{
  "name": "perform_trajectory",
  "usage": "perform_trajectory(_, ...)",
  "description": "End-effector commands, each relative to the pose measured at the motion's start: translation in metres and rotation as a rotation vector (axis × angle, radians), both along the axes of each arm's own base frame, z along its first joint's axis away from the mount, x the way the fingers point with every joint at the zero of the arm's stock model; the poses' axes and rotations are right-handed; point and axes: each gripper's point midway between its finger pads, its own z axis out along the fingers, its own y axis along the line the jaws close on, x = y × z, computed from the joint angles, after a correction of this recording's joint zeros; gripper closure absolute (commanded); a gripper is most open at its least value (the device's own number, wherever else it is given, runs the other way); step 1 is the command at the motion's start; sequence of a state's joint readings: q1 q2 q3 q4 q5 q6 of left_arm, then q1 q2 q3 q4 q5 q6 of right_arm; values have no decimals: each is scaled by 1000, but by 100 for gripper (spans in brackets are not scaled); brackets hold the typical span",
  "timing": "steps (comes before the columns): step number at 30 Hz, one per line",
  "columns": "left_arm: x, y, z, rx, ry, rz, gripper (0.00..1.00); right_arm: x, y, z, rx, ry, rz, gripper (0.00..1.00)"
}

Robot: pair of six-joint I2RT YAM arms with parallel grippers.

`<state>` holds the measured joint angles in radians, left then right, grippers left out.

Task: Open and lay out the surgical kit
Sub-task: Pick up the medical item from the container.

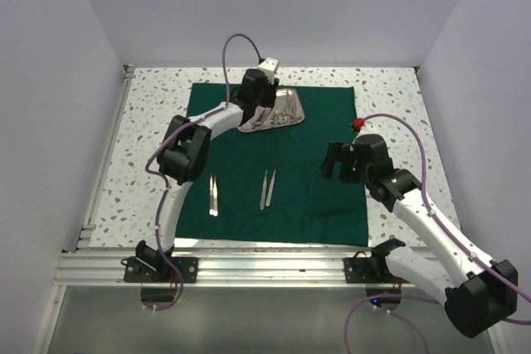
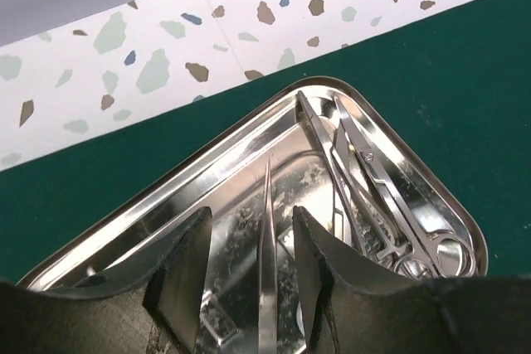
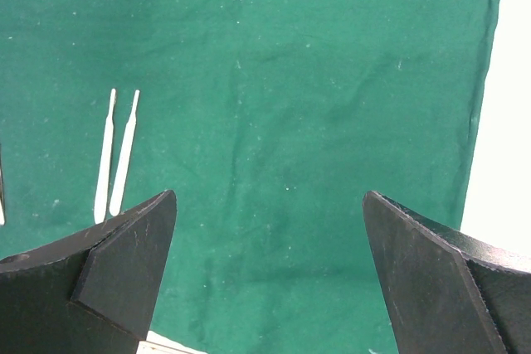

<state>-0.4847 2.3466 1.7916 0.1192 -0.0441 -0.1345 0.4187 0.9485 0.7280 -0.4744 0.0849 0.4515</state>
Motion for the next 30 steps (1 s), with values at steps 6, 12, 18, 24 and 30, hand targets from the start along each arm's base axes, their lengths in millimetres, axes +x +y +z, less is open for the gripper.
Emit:
perform_trajectory(6, 18, -29, 9, 23, -36, -139, 53, 10, 0, 5, -1, -29, -18, 2)
perform_trajectory(12, 16, -18, -7, 68, -3, -94, 57, 10, 1, 3, -2, -20, -17, 2)
perform_trajectory(18, 10, -5, -36, 132, 71, -58, 58, 10, 2, 3, -2, -19, -13, 2)
perform_trajectory(24, 5, -4, -54, 149, 119, -66, 62, 10, 0, 3, -6, -20, -20, 2)
perform_trajectory(30, 8, 4, -47, 165, 110, -27, 100, 10, -1, 4, -5, -26, -24, 1)
